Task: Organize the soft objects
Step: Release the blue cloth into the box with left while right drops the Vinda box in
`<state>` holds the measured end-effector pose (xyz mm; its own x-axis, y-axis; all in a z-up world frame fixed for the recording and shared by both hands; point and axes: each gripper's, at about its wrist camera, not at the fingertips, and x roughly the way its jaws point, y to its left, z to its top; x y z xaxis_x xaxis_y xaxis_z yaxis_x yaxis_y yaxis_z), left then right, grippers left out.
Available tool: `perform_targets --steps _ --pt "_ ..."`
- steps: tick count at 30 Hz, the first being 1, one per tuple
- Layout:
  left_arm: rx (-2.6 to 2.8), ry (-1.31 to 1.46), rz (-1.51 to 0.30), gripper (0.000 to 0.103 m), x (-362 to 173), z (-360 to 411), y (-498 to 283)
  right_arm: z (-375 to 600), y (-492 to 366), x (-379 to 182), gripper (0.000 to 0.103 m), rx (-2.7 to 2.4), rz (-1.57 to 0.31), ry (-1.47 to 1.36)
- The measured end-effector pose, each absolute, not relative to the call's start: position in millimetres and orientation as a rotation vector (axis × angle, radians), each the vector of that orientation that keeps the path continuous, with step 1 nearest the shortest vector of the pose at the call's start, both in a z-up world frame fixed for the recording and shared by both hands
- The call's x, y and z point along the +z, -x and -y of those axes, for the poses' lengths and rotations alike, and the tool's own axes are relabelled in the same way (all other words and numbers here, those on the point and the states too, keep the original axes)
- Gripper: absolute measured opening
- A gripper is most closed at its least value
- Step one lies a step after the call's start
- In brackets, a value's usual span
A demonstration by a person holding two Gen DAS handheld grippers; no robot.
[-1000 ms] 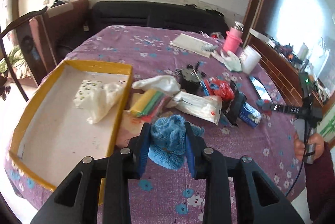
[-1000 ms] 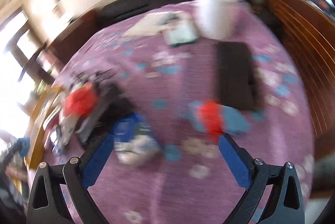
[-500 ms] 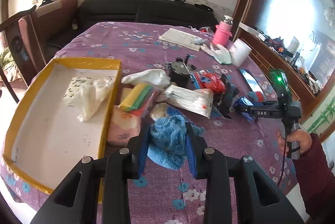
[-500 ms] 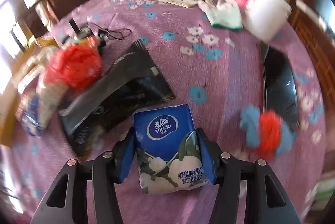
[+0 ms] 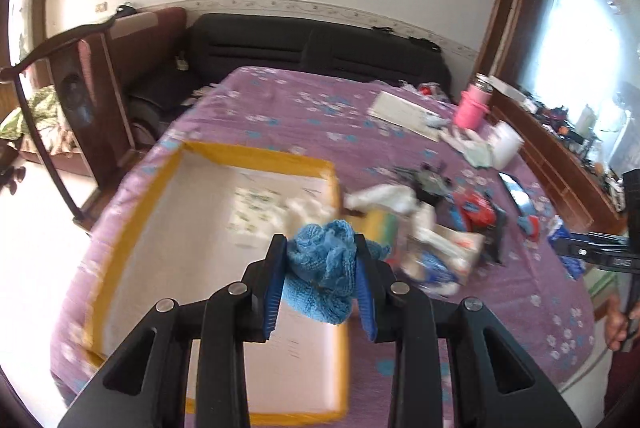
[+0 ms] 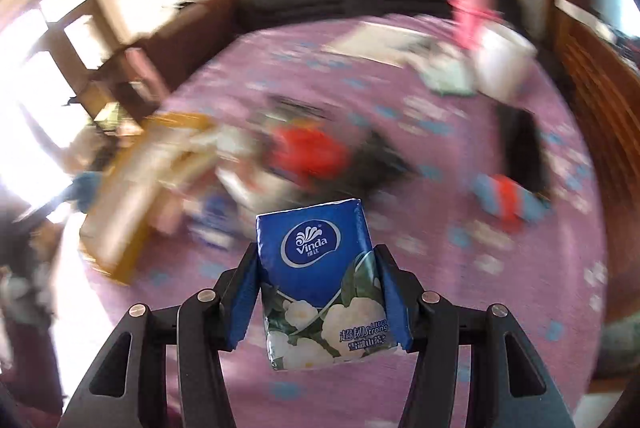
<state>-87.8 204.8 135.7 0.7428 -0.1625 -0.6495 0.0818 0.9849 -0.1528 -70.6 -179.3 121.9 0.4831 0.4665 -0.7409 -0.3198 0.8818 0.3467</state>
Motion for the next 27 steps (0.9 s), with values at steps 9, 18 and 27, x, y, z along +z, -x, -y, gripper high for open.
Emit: perform_targets --steps 9,18,27 --pt "-0.072 0.300 -0.850 0.031 93.5 -313.1 -6.1 -13.5 1.3 113.3 0.060 0.806 -1.046 -0.207" --pt "-0.079 0.395 -0.918 0.037 35.4 -339.8 -83.7 -149.8 -37.0 44.5 0.060 0.739 -1.212 0.040" --pt "-0.071 0.493 -0.852 0.067 36.2 -351.9 -60.8 -151.5 -89.0 36.1 0.062 0.494 -1.126 0.127"
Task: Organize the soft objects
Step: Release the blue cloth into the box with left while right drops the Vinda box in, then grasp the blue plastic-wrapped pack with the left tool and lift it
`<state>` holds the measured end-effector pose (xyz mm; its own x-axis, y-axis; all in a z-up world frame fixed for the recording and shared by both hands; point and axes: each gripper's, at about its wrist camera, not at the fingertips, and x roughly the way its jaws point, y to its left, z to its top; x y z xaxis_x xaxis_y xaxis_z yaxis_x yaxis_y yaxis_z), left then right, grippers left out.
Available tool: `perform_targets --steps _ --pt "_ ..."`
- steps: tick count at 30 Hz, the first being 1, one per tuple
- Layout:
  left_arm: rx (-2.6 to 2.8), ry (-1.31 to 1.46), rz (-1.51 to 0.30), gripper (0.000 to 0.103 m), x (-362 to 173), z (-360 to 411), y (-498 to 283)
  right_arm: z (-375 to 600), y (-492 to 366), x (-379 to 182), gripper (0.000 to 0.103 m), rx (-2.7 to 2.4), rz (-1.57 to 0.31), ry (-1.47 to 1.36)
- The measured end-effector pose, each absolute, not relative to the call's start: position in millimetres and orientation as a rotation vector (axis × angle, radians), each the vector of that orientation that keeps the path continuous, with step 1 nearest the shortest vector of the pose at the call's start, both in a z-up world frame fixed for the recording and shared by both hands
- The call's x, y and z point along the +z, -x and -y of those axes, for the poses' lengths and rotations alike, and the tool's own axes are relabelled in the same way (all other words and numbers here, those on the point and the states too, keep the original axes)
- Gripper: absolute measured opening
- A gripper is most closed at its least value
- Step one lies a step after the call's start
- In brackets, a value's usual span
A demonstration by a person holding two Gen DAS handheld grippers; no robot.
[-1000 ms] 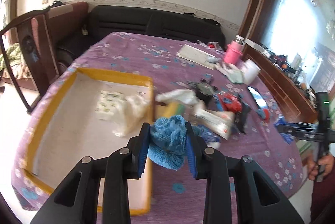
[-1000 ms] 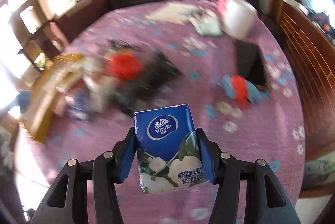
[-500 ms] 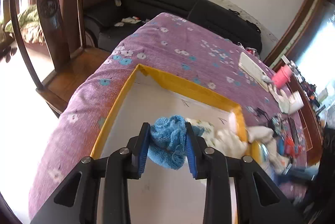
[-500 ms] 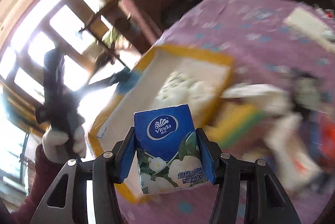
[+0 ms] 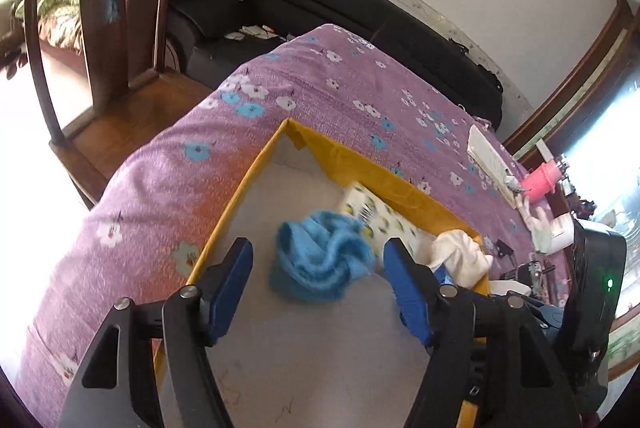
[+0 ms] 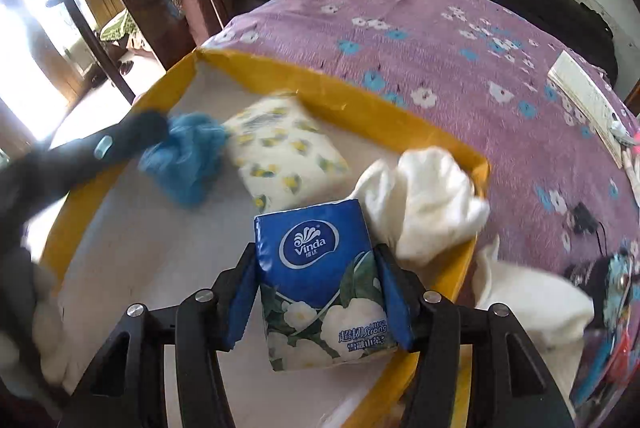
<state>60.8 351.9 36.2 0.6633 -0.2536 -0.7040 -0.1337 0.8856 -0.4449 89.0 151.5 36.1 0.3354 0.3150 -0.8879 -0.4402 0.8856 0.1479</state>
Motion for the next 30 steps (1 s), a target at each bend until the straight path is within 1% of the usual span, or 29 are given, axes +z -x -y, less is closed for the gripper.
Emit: perform_targets --steps 1,2,3,5,9,13,14,16,17,22,26,30 --pt "-0.070 0.499 -0.843 0.067 36.7 -353.3 -57.6 -147.2 -87.6 38.8 0.063 0.499 -1.127 0.090" --pt "-0.072 0.499 -0.831 0.067 37.5 -354.7 -54.4 -142.2 -84.8 45.7 0.067 0.513 -1.116 0.044" --pt "-0.077 0.500 -0.820 0.067 38.1 -355.4 -51.6 -139.0 -80.5 50.6 0.076 0.517 -1.099 0.013" --pt "-0.087 0.497 -0.804 0.067 39.9 -355.1 -47.4 -130.7 -73.4 67.3 0.083 0.501 -1.047 -0.027" --pt "-0.108 0.423 -0.753 0.067 57.4 -342.7 -32.3 -105.8 -52.0 94.9 0.084 0.483 -0.988 -0.075" --pt "-0.165 0.398 -0.666 0.068 93.1 -324.4 2.8 -53.2 -29.6 117.5 0.084 0.441 -0.927 -0.090" --pt "-0.187 0.403 -0.651 0.069 99.3 -318.9 11.4 -29.8 -20.2 123.8 0.084 0.412 -0.907 -0.097" --pt "-0.233 0.401 -0.623 0.078 110.3 -301.3 29.4 2.8 -7.8 128.4 0.084 0.367 -0.879 -0.104" --pt "-0.253 0.388 -0.618 0.079 114.4 -288.1 37.4 23.8 -0.4 129.7 0.084 0.332 -0.866 -0.101" --pt "-0.370 0.316 -0.683 0.079 112.9 -210.2 52.2 119.6 27.4 113.9 0.085 0.216 -0.866 -0.170" --pt "-0.428 0.253 -0.784 0.079 93.8 -138.9 52.1 178.7 48.4 91.3 0.085 0.195 -0.877 -0.272" --pt "-0.418 0.154 -0.868 0.079 71.7 -81.9 51.3 216.8 64.2 75.6 0.085 0.178 -0.867 -0.319"
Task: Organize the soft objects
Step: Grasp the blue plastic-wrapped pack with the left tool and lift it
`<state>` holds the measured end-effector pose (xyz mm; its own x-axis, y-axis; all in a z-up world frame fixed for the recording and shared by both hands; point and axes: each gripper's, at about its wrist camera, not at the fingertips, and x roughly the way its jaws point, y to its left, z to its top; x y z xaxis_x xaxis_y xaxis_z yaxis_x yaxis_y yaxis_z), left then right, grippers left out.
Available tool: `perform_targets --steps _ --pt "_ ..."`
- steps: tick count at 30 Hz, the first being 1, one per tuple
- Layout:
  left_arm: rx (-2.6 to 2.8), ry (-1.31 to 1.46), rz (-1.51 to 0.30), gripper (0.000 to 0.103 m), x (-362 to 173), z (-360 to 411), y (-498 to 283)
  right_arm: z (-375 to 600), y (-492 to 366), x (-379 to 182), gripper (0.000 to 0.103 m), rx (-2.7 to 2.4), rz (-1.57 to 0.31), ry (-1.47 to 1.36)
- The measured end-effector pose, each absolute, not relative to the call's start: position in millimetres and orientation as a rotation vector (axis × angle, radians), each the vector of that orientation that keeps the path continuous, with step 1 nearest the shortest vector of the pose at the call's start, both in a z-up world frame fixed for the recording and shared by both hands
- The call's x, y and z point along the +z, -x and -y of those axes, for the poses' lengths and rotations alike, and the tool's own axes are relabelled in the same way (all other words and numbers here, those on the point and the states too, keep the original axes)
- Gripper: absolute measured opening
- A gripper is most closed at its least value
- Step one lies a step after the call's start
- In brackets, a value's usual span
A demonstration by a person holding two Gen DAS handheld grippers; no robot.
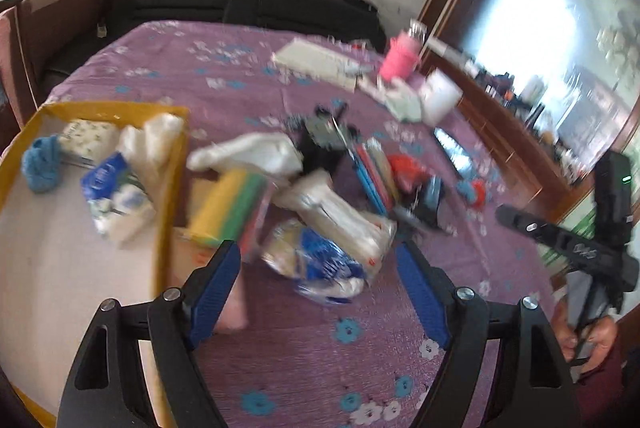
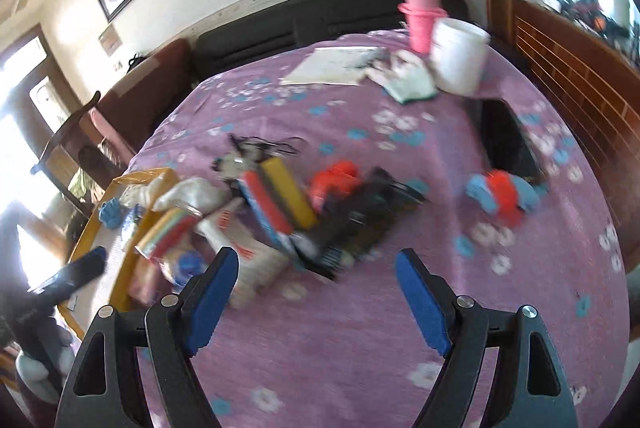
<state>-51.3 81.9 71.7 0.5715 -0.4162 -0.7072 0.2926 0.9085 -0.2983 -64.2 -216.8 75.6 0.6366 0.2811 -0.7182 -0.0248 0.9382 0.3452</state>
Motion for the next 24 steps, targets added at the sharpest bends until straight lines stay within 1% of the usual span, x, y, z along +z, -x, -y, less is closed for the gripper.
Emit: perform_targets --steps 4,8,9,10,11,12,24 --pt "-0.332 0.053 -0.942 0.079 48.9 -46.3 37.7 243.9 74.6 68.8 0.085 0.184 -0.842 -0.372" --pt "-0.273 0.008 -1.017 0.079 25.6 -32.1 19.3 261.5 79.3 60.8 0.085 0.191 -0.824 -0.414" --pt "-0.272 0.014 -1.020 0.077 21.9 -30.4 16.7 264.0 79.4 58.5 0.085 0.195 -0.824 -0.424" --pt "-0.274 0.017 -1.016 0.051 20.7 -30.2 16.2 266.8 79.3 55.9 0.085 0.195 -0.825 -0.433" --pt "-0.283 0.022 -1.018 0.037 18.7 -30.5 15.5 269.4 79.5 53.9 0.085 0.193 -0.825 -0.437" --pt "-0.303 0.047 -1.027 0.038 17.5 -32.5 15.7 271.8 79.8 52.1 0.085 0.189 -0.825 -0.444" --pt "-0.414 0.234 -0.904 0.038 63.6 -72.2 77.3 332.7 67.4 36.3 0.085 0.027 -0.841 -0.508"
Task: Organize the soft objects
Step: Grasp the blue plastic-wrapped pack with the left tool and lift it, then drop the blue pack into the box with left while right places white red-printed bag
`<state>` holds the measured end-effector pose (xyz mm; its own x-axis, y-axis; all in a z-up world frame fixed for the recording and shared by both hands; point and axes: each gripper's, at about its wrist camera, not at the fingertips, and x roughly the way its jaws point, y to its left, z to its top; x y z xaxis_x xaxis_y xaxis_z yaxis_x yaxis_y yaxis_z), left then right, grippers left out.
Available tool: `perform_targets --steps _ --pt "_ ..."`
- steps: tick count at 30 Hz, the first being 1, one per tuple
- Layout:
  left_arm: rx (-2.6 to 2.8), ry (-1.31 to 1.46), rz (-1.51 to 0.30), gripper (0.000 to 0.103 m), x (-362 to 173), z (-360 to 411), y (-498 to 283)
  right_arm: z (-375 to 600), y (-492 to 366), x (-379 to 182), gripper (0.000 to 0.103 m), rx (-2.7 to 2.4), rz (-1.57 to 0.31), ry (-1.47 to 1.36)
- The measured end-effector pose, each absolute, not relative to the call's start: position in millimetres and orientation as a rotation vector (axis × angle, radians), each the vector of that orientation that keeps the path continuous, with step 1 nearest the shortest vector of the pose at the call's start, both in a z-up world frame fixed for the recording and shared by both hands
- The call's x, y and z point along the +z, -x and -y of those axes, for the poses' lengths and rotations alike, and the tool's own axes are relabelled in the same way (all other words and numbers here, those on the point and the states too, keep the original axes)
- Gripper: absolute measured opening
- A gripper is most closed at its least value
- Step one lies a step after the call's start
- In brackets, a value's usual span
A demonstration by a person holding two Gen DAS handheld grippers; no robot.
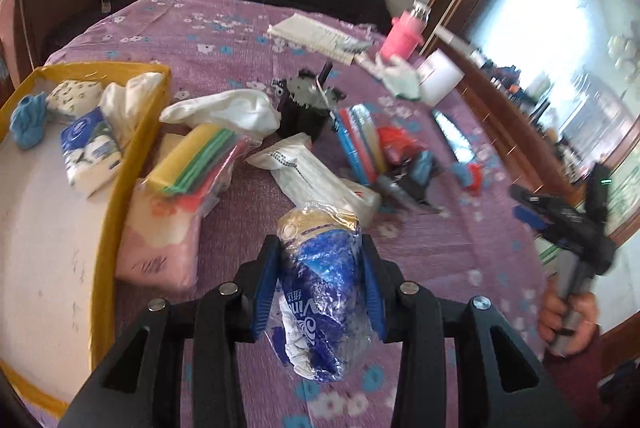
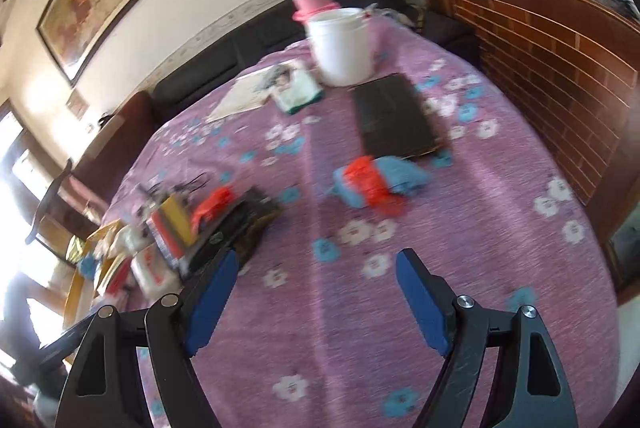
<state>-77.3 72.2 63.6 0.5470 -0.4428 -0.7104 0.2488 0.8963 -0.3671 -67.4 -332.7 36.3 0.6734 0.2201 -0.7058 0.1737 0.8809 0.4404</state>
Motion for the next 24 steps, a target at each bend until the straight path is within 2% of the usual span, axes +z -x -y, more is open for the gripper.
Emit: perform_targets --steps 5,11,19,24 --pt "-0.420 0.299 -0.870 0.038 72.1 -90.6 90.9 329.9 55.9 30.8 0.085 0.073 -0.879 -0.580" --pt "-0.403 0.327 -0.840 0.038 79.7 -112.9 95.4 250.6 35.5 39.4 0.085 0.270 -0.922 -0.540" --pt "-0.330 0.382 -0.799 0.038 84.4 -161.8 114.3 84.8 1.7 49.9 0.085 0.523 -1.000 -0.071" --pt "-0.250 0.428 -0.780 0.038 84.3 -201.4 126.0 45.5 -19.9 27.2 0.084 0.430 -1.032 0.166"
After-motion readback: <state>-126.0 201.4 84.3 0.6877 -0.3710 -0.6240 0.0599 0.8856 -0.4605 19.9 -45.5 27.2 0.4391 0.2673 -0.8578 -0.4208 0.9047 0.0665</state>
